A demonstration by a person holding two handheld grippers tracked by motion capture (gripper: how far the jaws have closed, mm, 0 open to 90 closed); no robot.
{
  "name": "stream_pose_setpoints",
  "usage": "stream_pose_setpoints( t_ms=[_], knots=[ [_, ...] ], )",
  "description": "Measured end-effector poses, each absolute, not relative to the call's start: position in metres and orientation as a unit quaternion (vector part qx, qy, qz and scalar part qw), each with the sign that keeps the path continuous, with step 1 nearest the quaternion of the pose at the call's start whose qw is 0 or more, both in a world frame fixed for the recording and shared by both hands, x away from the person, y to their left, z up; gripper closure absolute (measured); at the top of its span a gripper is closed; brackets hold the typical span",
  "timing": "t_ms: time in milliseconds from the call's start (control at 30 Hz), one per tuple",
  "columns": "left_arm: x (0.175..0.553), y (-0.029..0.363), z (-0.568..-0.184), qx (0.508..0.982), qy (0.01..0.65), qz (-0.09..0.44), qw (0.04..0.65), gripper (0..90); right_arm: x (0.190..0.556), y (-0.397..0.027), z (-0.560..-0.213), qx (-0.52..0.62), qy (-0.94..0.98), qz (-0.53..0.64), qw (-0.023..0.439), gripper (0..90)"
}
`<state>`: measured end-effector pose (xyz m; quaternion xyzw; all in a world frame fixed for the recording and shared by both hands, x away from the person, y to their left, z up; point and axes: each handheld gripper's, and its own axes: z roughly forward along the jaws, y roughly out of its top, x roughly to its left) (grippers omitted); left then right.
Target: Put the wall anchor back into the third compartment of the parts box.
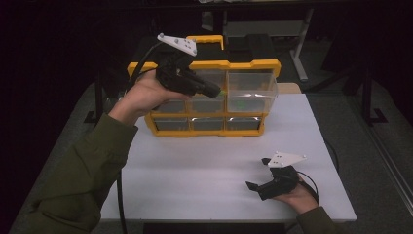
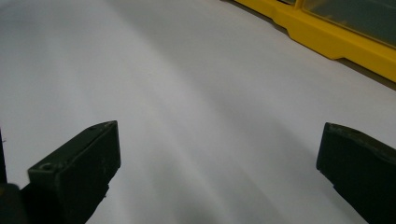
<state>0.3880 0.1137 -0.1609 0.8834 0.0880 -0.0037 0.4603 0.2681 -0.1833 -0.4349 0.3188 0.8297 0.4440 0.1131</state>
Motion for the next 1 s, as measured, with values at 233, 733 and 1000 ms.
stream_pose_setpoints(
  t_ms=[233,733,1000],
  knots=[
    [0.397,0.099,-0.143,0.883,0.087,0.008,0.461,85.1,0.268,-0.184,-0.435,0.318,0.829,0.446,0.112,0.0],
    [0.42,0.056,-0.151,0.9,0.095,0.023,0.426,85.0,0.267,-0.185,-0.435,0.317,0.83,0.446,0.11,0.0],
    [0.423,0.04,-0.167,0.915,0.097,0.029,0.39,84.7,0.267,-0.185,-0.435,0.316,0.83,0.447,0.111,0.0]
  ],
)
